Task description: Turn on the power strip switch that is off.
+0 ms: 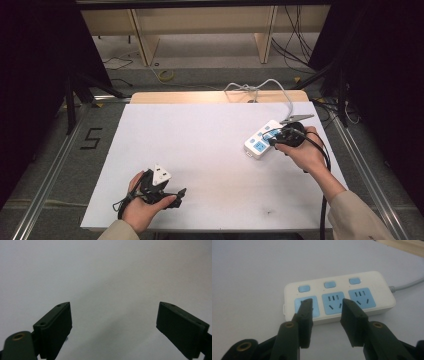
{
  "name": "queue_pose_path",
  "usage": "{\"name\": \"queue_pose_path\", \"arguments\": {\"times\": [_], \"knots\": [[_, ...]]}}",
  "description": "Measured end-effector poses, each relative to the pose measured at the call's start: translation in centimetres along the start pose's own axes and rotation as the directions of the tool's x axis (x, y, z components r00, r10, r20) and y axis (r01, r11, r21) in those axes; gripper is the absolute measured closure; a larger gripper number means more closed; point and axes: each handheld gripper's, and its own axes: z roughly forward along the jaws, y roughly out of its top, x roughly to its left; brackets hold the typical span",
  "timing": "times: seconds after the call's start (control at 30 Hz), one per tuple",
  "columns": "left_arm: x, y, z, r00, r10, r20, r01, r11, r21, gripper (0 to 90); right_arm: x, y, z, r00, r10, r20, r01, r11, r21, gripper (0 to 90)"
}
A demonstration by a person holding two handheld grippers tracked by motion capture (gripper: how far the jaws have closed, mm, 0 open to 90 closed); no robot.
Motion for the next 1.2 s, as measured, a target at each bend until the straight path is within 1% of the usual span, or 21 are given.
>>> {"name": "queue_pose_path", "arguments": {"times": [0.23,0.33,0.4,0.47,0.57,0.83,0.9,0.97,1.07,1.2], "knots": [[0.0,0.0,0.0,1.0000,-0.002,0.001,0.002,1.0000,0.000,12.7,0.0,-0.6,-0.6,1.0000,0.008,0.000,-0.008,1.000,-0.013,59.7],[0.0,0.0,0.0,1.0000,-0.002,0.001,0.002,1.0000,0.000,12.7,-0.1,-1.1,-0.9,0.9999,0.011,-0.005,-0.011,1.000,-0.014,58.5],[0.0,0.0,0.0,1.0000,-0.003,0.002,0.003,1.0000,0.001,12.7,-0.1,-1.5,-1.1,0.9996,0.021,-0.016,-0.022,1.000,-0.017,58.2],[0.0,0.0,0.0,1.0000,-0.003,0.001,0.003,1.0000,-0.001,12.7,-0.2,-1.9,-1.4,0.9995,0.027,-0.017,-0.028,0.999,-0.019,57.8],[0.0,0.0,0.0,1.0000,-0.002,0.000,0.002,1.0000,0.001,12.7,-0.2,-2.7,-1.9,0.9992,0.034,-0.019,-0.034,0.999,-0.021,56.5],[0.0,0.0,0.0,1.0000,0.002,0.001,-0.002,1.0000,0.005,12.7,0.0,-4.7,-3.2,0.9996,0.020,-0.023,-0.021,0.998,-0.057,51.8],[0.0,0.0,0.0,1.0000,-0.003,-0.001,0.003,1.0000,0.001,12.7,0.1,-5.2,-3.5,0.9993,0.020,-0.031,-0.022,0.998,-0.067,49.9],[0.0,0.0,0.0,1.0000,-0.004,0.000,0.004,1.0000,0.003,12.7,0.2,-5.8,-3.9,0.9992,0.026,-0.030,-0.029,0.997,-0.074,48.0],[0.0,0.0,-0.1,1.0000,0.002,0.003,-0.002,1.0000,0.007,12.7,0.2,-6.9,-4.5,0.9988,0.035,-0.034,-0.039,0.994,-0.101,47.2],[0.0,0.0,-0.1,1.0000,-0.003,0.002,0.003,1.0000,0.003,12.6,0.4,-8.3,-5.0,0.9987,0.031,-0.040,-0.035,0.993,-0.117,46.7]]}}
